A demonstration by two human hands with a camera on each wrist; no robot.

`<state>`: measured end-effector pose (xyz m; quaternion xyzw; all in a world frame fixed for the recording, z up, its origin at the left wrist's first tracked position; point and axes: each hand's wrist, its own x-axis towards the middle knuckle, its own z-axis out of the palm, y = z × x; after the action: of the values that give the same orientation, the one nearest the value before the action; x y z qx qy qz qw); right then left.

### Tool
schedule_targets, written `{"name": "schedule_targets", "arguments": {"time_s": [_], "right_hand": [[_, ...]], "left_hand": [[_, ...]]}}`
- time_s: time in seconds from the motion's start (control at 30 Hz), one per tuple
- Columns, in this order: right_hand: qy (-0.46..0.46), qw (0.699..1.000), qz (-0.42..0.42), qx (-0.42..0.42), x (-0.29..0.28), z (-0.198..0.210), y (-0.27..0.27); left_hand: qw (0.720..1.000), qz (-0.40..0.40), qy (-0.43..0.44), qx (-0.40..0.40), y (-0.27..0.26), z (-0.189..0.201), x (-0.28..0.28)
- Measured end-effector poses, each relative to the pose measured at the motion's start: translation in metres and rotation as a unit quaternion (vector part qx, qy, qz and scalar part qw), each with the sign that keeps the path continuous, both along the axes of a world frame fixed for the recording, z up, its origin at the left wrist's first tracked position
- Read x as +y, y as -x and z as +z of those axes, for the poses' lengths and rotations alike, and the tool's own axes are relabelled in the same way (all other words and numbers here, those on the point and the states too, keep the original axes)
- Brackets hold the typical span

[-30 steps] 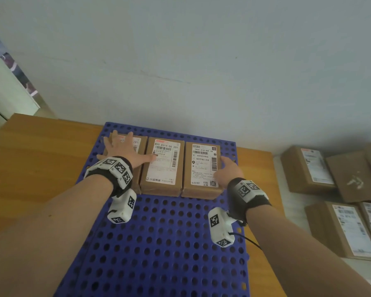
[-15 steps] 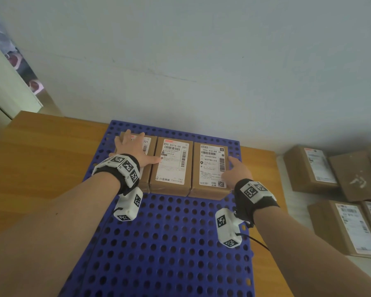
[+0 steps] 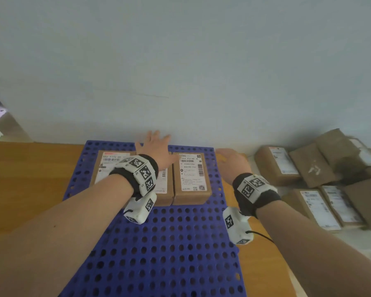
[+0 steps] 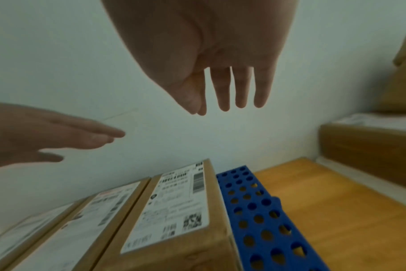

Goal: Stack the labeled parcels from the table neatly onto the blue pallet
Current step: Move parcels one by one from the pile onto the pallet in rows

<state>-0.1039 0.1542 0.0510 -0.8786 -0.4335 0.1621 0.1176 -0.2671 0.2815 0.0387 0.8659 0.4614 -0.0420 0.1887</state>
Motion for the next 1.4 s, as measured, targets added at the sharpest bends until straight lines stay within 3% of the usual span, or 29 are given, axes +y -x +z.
{"name": "schedule_targets", "arguments": {"time_s": [0.1,0.6,0.8,1.1,1.4], "right_hand": [[0.008,0.999,0.009,-0.046,-0.017,0.014,-0.005],[0.000,0.982,-0.173,-0.079,-0.183,0.051,-0.084],[-0.022,0.972,-0.227,-0.061,-0.269,0.053,-0.138],[-0.023,0.972,-0.226,-0.058,-0.405,0.055,-0.236],[-0.061,0.971,-0.230,-0.012,-0.459,0.044,-0.330]], "left_hand": [[0.997,-0.078,-0.017,-0.008,-0.032,0.013,-0.020],[0.944,-0.317,-0.065,-0.055,-0.179,0.061,-0.184],[0.933,-0.350,-0.072,-0.043,-0.235,0.070,-0.266],[0.937,-0.338,-0.082,-0.004,-0.341,0.067,-0.385],[0.951,-0.301,-0.073,-0.010,-0.426,0.066,-0.429]]}}
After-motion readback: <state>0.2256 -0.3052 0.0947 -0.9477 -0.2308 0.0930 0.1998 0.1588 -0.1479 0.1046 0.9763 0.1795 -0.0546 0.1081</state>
